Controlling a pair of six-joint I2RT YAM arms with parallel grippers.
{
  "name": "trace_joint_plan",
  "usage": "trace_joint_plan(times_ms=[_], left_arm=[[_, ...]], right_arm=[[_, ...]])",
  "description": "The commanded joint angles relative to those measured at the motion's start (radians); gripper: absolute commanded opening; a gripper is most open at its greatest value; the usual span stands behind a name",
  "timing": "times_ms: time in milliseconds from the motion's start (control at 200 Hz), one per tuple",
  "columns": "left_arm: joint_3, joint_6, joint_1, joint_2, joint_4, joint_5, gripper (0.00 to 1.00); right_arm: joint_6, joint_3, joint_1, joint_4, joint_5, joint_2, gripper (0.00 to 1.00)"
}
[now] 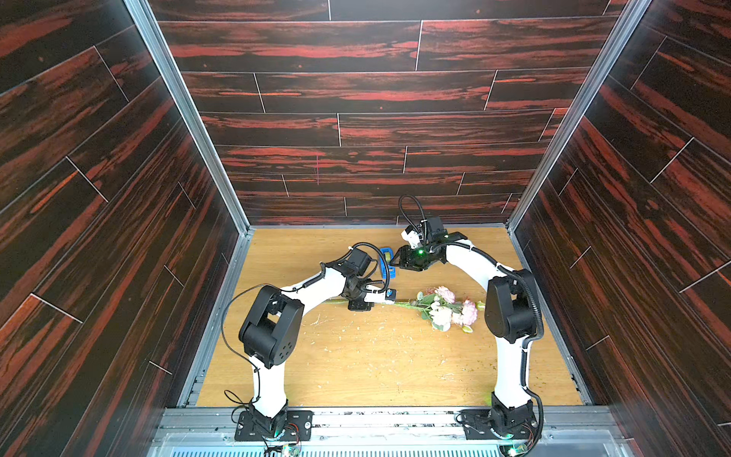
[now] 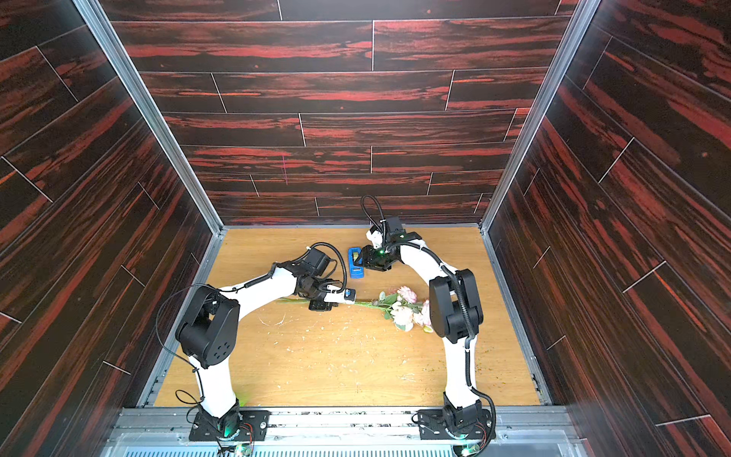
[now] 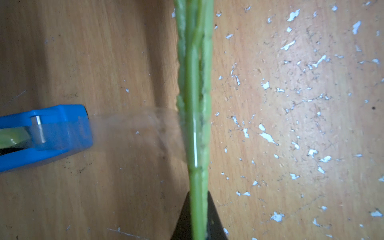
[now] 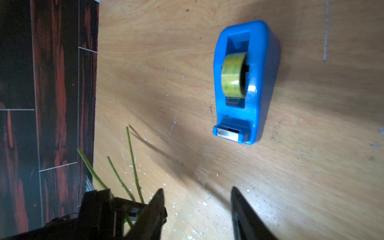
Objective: Wrap bouquets with tape
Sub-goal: Tear off the tape using the Tape Cutter.
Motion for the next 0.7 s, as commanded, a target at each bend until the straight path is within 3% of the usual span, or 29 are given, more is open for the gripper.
trace_joint_plan(times_ms=[0,696], left_arm=[[0.012,0.032,-0.013,-0.005,-0.059,0.087,0.0],[0.015,0.022,-0.012,0.016,-0.052,0.092,0.0]], right_arm=[[0.021,0.001,0.004,-0.004,-0.016,0.076,0.48],[0.128,0.039,0.016,0.097,-0.089,0.199,0.29]])
